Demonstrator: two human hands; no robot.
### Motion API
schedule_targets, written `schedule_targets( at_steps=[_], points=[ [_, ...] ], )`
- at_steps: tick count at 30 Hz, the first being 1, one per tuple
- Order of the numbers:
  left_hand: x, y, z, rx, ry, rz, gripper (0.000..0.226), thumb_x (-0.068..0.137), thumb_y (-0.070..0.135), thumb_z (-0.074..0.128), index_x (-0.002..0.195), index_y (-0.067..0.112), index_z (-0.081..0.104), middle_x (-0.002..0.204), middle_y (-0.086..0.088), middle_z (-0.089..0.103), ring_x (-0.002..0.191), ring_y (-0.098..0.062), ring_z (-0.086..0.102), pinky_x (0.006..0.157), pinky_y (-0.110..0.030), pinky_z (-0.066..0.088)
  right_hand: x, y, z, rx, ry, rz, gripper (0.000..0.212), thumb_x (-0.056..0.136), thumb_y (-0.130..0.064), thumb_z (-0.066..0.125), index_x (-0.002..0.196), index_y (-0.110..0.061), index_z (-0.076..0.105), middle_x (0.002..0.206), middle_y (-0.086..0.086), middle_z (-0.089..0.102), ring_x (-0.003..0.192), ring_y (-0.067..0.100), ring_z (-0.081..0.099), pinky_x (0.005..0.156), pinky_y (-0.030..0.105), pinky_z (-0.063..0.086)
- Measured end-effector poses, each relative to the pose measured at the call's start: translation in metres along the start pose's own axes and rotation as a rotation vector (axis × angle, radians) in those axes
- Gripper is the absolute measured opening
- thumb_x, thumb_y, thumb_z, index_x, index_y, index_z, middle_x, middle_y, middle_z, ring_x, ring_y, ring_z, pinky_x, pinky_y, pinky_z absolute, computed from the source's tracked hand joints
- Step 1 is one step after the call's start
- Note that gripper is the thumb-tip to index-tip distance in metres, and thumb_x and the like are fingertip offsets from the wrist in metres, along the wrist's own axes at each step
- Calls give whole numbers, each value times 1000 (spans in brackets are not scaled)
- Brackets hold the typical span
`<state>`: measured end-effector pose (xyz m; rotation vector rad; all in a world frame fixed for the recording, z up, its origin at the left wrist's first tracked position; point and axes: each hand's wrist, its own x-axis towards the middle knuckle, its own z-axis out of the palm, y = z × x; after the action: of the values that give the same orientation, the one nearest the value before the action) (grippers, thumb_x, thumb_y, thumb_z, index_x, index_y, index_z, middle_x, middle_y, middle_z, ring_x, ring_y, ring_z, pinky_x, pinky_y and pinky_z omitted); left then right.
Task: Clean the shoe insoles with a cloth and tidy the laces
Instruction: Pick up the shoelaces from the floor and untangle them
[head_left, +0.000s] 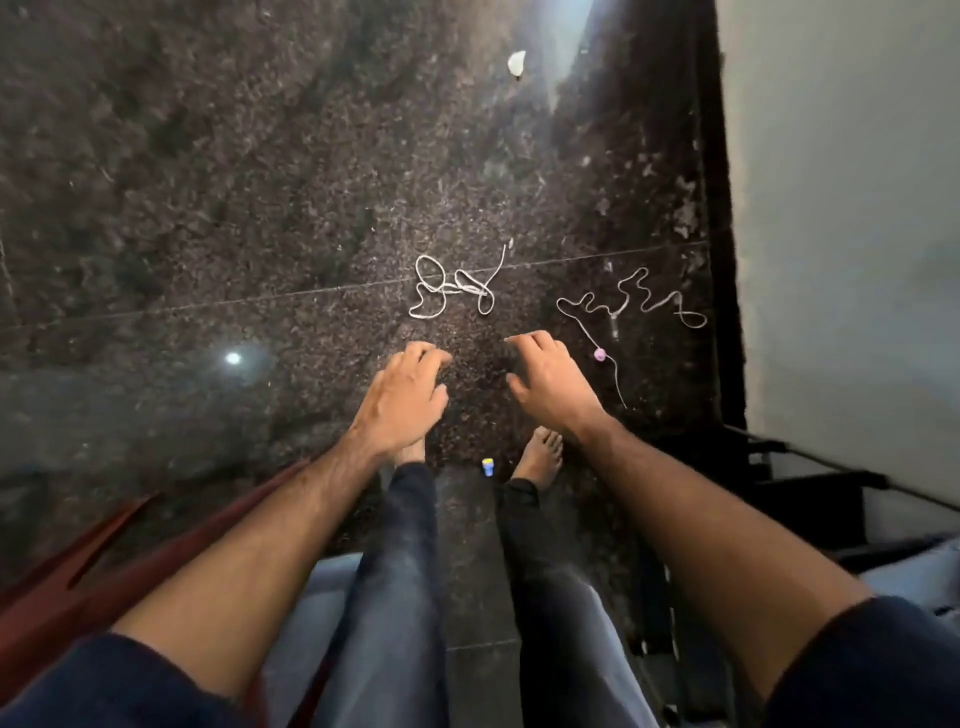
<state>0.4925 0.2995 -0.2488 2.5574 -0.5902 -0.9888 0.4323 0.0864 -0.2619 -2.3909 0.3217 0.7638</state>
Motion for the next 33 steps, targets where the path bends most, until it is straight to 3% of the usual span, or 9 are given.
schedule_targets(
  at_steps=[7, 15, 18, 21, 26, 30, 33],
  points=[
    [121, -78, 108, -64, -64, -15, 42, 93, 15, 53, 134, 12, 52, 133, -10, 50, 123, -31, 51, 106, -47, 41, 143, 79, 91, -19, -35, 53, 35, 92, -15, 58, 127, -9, 58, 123, 16, 57, 118, 38, 54, 105, 47, 43],
    [211, -155, 198, -126, -63, -29, 42, 92, 15, 51, 134, 12, 52, 135, -13, 49, 128, -31, 47, 110, -49, 38, 257, 127, 187, -78, -61, 79, 42, 93, -14, 54, 134, -13, 53, 127, 12, 54, 123, 35, 51, 107, 49, 44],
    [226, -172, 224, -217, -31, 6, 39, 93, 9, 52, 132, 10, 55, 133, -13, 52, 130, -27, 46, 113, -36, 32, 280, 135, 214, -115, -17, 99, 37, 92, -14, 52, 129, -14, 52, 125, 11, 53, 120, 36, 51, 102, 50, 46],
    [234, -178, 238, -336, -7, 34, 37, 94, 5, 52, 131, 10, 58, 132, -11, 53, 130, -20, 46, 106, -18, 25, 296, 136, 228, -201, 63, 134, 33, 92, -20, 59, 124, -17, 52, 125, 9, 52, 117, 33, 51, 96, 47, 44],
    [230, -169, 234, -411, -26, 62, 38, 96, 5, 50, 131, 16, 58, 132, -3, 51, 125, -11, 46, 103, -13, 29, 294, 133, 228, -305, 71, 136, 24, 90, -30, 65, 111, -19, 65, 119, 5, 52, 116, 29, 49, 98, 44, 40],
    [208, -139, 205, -498, -42, 80, 49, 93, 0, 52, 140, 14, 49, 139, -5, 43, 122, -12, 51, 94, -1, 35, 247, 110, 202, 121, 47, 118, 11, 86, -36, 63, 84, -25, 64, 103, -4, 48, 107, 19, 47, 97, 40, 41],
    [179, -103, 164, -512, -31, 149, 60, 87, -3, 56, 143, 15, 44, 142, -5, 43, 125, -15, 51, 109, -21, 38, 186, 82, 157, 500, 120, 62, 7, 82, -25, 65, 76, -21, 64, 87, -1, 63, 87, 14, 60, 85, 41, 51]
  ],
)
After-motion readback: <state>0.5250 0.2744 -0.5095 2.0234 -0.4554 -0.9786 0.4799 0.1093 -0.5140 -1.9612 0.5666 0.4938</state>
